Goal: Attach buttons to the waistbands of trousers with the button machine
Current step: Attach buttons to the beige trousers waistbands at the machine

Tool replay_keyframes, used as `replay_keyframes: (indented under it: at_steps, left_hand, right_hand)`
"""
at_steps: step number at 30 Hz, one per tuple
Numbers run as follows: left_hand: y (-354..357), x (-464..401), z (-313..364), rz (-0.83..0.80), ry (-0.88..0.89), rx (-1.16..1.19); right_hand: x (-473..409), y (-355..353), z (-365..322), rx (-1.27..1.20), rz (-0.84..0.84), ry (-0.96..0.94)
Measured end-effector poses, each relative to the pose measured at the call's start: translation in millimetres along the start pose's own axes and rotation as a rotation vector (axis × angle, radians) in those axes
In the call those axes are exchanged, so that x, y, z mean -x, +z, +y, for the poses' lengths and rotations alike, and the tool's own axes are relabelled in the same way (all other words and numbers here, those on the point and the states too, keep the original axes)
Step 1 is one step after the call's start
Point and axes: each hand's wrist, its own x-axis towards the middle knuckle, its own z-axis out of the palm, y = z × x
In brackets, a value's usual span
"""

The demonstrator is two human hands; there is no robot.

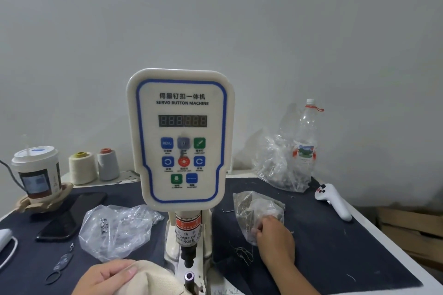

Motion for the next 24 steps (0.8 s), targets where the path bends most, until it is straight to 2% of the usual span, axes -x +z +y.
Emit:
replay_keyframes:
  at_steps: [12,24]
  left_hand:
    - [5.8,4.1,4.8,-0.038,0.035,0.022]
    - [0.3,2.9,6.7,-0.042,0.036,-0.053]
  right_hand:
    - [1.6,-2.3,-3.4,0.012,-0.023,-0.026]
    - [6.9,-13.0,-8.2,-0.077,0.096,0.090]
